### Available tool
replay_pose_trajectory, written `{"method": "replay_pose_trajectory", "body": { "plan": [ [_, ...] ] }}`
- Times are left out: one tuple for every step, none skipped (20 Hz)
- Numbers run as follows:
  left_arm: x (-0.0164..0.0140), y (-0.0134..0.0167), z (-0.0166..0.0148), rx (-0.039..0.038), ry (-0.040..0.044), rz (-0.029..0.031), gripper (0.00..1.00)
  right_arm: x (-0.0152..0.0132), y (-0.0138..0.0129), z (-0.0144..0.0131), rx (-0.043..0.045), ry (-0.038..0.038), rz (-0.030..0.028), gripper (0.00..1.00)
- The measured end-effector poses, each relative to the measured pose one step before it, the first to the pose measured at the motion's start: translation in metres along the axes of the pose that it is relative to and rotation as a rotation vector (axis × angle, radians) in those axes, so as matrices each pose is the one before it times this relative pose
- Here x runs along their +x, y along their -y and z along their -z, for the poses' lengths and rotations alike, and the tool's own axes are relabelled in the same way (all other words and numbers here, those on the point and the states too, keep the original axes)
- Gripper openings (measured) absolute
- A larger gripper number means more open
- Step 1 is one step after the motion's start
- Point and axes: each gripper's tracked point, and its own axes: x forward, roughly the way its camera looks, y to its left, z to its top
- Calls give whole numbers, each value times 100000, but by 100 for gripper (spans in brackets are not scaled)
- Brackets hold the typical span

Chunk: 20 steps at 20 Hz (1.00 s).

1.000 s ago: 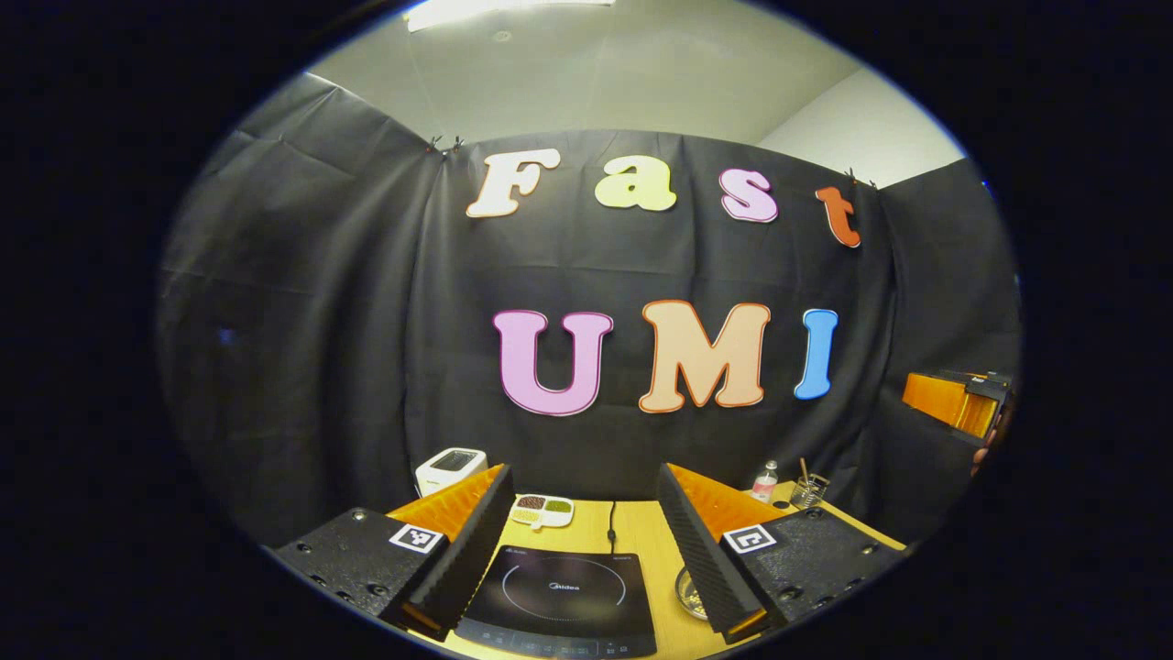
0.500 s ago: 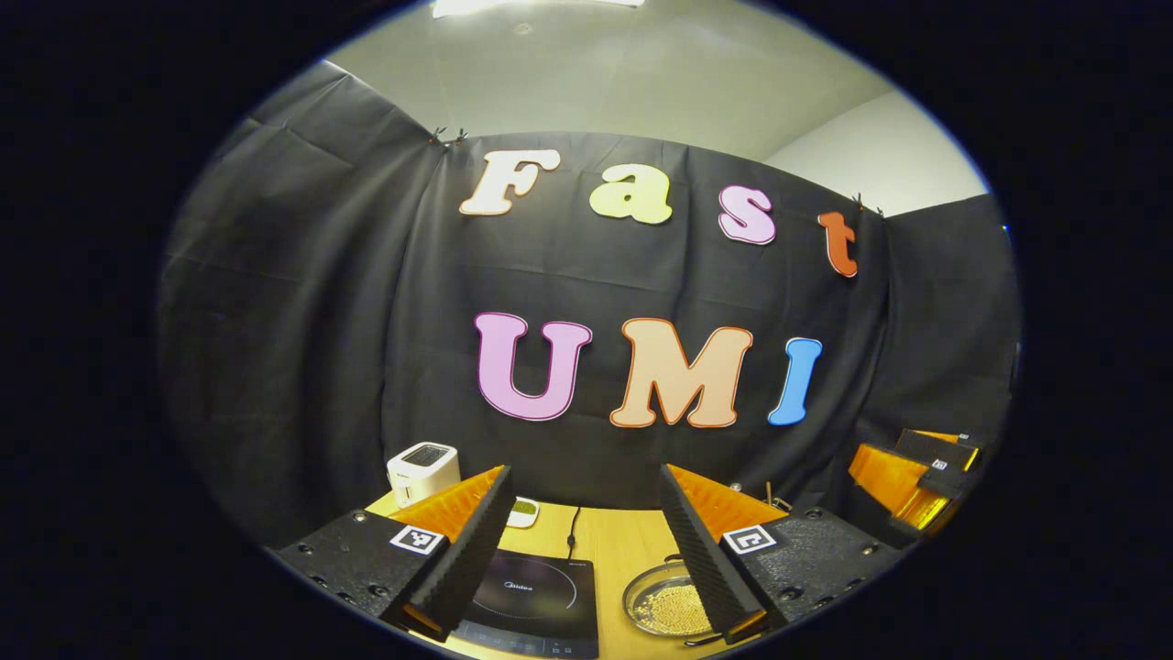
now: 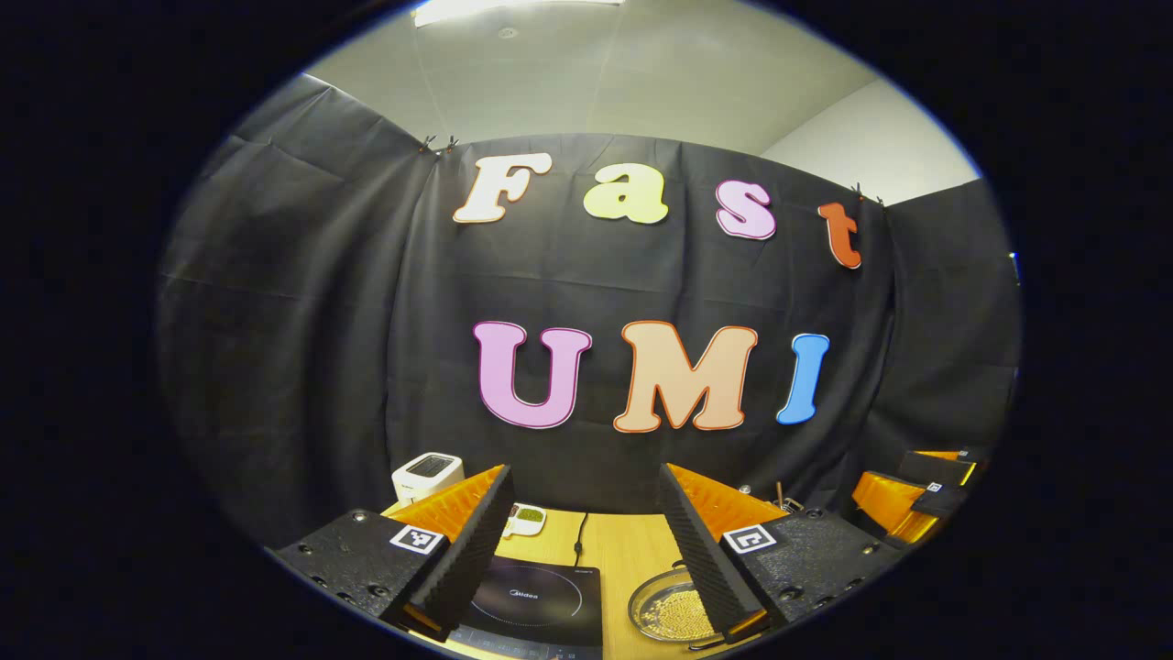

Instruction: First push the handle of the pot to place it horizontally, then grasp the pot with both hands and set it on the induction cooktop.

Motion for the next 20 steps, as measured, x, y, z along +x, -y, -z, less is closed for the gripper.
{"method": "replay_pose_trajectory", "body": {
  "plan": [
    [-141,-376,299,-694,-396,-1163,92,-33,716,261,594,-1036,1334,100],
    [-184,-392,184,-550,-428,-1172,92,-22,777,344,682,-1004,1393,97],
    [-80,-480,260,-167,-435,-1269,92,-32,667,268,700,-1029,1194,97],
    [-214,-479,151,135,-273,-1364,92,49,433,328,673,-1015,958,97],
    [-198,-573,14,399,202,-1349,92,22,338,343,599,-1099,700,97],
    [-187,-491,-11,371,160,-1062,92,52,221,472,581,-1247,283,97],
    [-197,-364,196,227,167,-813,92,-74,77,411,477,-1237,95,100],
    [-254,-367,187,8,-207,-710,92,-61,-105,526,236,-1146,-259,100],
    [-283,-236,358,-181,-376,-521,92,-111,-159,470,57,-1004,-224,96],
    [-279,-264,421,-275,-808,-463,92,-108,-266,667,-109,-1308,-624,94],
    [-288,-312,477,-396,-728,-447,92,1,-289,539,331,-808,-1055,92],
    [-206,-399,413,-496,-587,-481,95,-245,-777,634,1089,-1180,-1455,84],
    [-238,-525,496,-560,-812,-795,93,3,-583,646,758,-1504,-1304,75],
    [-164,-423,433,-388,-700,-670,92,-67,-758,864,1114,-1937,-2439,67],
    [-5,-507,468,-337,-713,-824,92,406,-614,1231,485,-2664,-2093,60],
    [-40,-517,472,-123,-1136,-1066,93,-255,-338,613,1415,-2369,-927,58],
    [-119,-670,461,-307,-1043,-1286,92,240,-104,656,1907,-1610,407,36],
    [84,-597,203,-565,-681,-1030,94,421,-270,809,1733,-1539,-405,15],
    [41,-464,280,-617,-576,-887,96,359,-228,781,1486,-1674,-316,2],
    [43,-542,206,-433,-464,-1003,96,370,-246,993,591,-2274,-653,0]
  ]
}}
